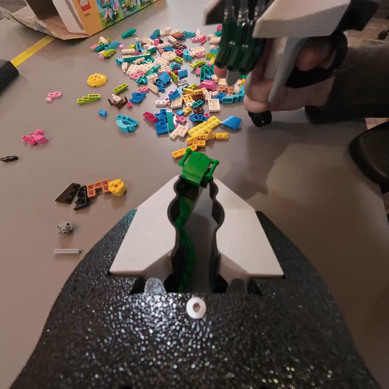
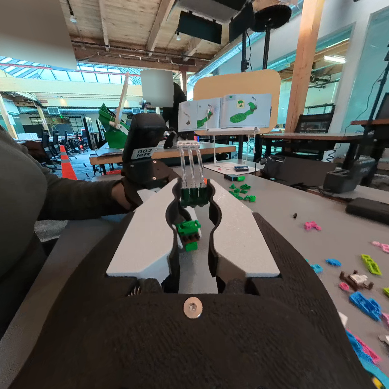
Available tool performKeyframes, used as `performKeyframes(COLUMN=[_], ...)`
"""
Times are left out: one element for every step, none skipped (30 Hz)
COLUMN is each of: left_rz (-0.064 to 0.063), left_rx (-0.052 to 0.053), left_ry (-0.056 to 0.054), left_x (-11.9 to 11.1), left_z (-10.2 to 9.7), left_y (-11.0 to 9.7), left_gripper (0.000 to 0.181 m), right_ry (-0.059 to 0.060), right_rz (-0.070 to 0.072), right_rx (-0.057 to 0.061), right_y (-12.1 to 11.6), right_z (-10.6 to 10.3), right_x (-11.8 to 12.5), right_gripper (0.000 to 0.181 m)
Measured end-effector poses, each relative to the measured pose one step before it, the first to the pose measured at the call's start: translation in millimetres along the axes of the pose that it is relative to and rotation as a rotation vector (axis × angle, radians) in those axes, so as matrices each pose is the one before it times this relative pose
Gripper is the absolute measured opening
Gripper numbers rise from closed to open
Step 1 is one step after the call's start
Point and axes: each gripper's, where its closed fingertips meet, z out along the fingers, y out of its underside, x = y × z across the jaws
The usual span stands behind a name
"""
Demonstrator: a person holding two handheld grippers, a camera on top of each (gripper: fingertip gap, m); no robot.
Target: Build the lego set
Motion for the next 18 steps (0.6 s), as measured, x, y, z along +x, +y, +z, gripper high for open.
performKeyframes(left_rz=[-0.0058,-0.0072,-0.0046,0.0022,0.01,0.0125,0.008,0.0066,0.002,-0.0035,-0.0079,-0.0115,-0.0127,-0.0151,-0.0147,-0.0124,-0.0092,-0.0062], left_rx=[-0.0003,-0.0034,-0.0095,-0.0126,-0.0114,-0.0062,-0.0032,-0.0007,0.0006,0.0033,0.0049,0.0098,0.0094,0.0089,0.0082,0.0045,0.0042,0.0055], left_ry=[0.006,0.0059,0.0067,0.0026,-0.002,-0.0045,0.0055,0.0047,0.0037,0.0056,0.0095,0.0087,0.0095,0.0113,0.0145,0.0149,0.0068,-0.002], left_x=[0.61,0.51,0.84,0.53,0.41,0.57,1.74,1.33,0.47,0.43,0.61,0.22,0.13,0.33,1.01,1.03,0.12,-0.79], left_z=[0.75,1.26,1.47,1.54,1.19,0.48,0.19,0.06,-0.13,-0.33,-0.51,-0.58,-0.54,-0.56,-0.38,-0.29,-0.43,-0.56], left_y=[0.97,1.55,2.58,2.96,2.36,0.75,0.4,0.13,0.04,-0.33,-0.37,-0.82,-0.86,-0.87,-0.97,-0.7,-0.68,-0.91], left_gripper=[0.023,0.023,0.023,0.023,0.023,0.023,0.023,0.024,0.023,0.023,0.023,0.023,0.024,0.027,0.031,0.035,0.038,0.043], right_ry=[0.0113,0.0107,0.0055,0.0056,0.0073,0.0065,0.0021,0.0015,0.0025,0.001,-0.0004,0.0,0.0005,0.0016,0.0024,-0.0021,-0.0035,-0.0057], right_rz=[0.0052,0.0087,0.0102,0.0078,0.0035,0.0038,0.0098,0.0108,0.0076,0.004,0.0021,0.0036,0.0066,0.0095,0.0143,0.0256,0.0417,0.0535], right_rx=[-0.0028,0.0032,0.004,-0.0002,-0.0031,-0.0003,0.0104,0.0037,0.0047,0.0035,-0.0018,-0.0022,-0.0019,-0.0013,0.0002,-0.0001,-0.0015,0.0031], right_y=[1.69,0.63,0.18,0.58,1.08,0.74,-1.38,-0.23,-0.52,-0.48,0.34,0.43,0.32,0.25,-0.06,0.15,0.0,-0.99], right_z=[-2.58,-2.61,-2.16,-1.9,-1.61,-1.2,-0.74,-0.43,-0.33,-0.27,0.06,0.22,0.25,0.08,0.0,0.23,0.66,1.05], right_x=[2.48,2.27,1.38,1.35,1.82,1.6,1.04,1.2,0.95,0.48,0.21,0.26,0.61,0.88,0.94,0.46,0.51,0.48], right_gripper=[0.023,0.023,0.023,0.023,0.023,0.023,0.023,0.023,0.023,0.023,0.023,0.023,0.023,0.023,0.023,0.023,0.023,0.023])
